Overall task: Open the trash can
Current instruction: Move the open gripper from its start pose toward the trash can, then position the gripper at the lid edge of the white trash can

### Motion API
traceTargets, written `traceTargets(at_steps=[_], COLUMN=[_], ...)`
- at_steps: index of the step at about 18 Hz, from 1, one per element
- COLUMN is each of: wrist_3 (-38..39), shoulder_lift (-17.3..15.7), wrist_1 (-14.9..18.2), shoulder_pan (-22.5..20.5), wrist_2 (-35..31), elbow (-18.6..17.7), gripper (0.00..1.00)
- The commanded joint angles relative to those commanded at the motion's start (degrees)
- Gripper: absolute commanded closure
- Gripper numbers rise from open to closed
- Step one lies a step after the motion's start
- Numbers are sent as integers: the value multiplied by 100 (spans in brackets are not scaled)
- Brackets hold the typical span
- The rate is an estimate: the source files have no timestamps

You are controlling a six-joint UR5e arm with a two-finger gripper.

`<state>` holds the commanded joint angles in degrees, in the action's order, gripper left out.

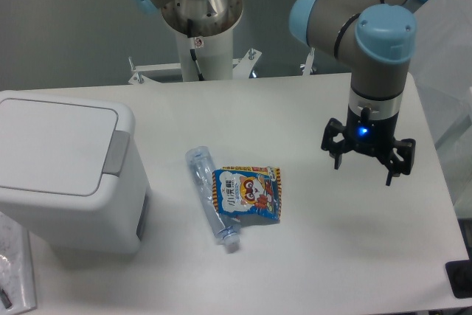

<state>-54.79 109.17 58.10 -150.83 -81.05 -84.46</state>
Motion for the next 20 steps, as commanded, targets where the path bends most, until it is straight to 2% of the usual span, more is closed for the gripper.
traceTargets(at_steps=[6,9,12,15,17,20], wrist_3=[1565,2583,3262,3588,3545,3711], shoulder_lift=[-168,-238,-255,-334,-562,-975], wrist_1=[-62,-88,-386,-422,-431,-466], shoulder_pan=[580,747,993,1414,1530,1706], wrist_2=[528,1028,1503,1619,1619,1619], elbow=[228,378,422,265,-16,-245], gripper=[0,0,0,0,0,0])
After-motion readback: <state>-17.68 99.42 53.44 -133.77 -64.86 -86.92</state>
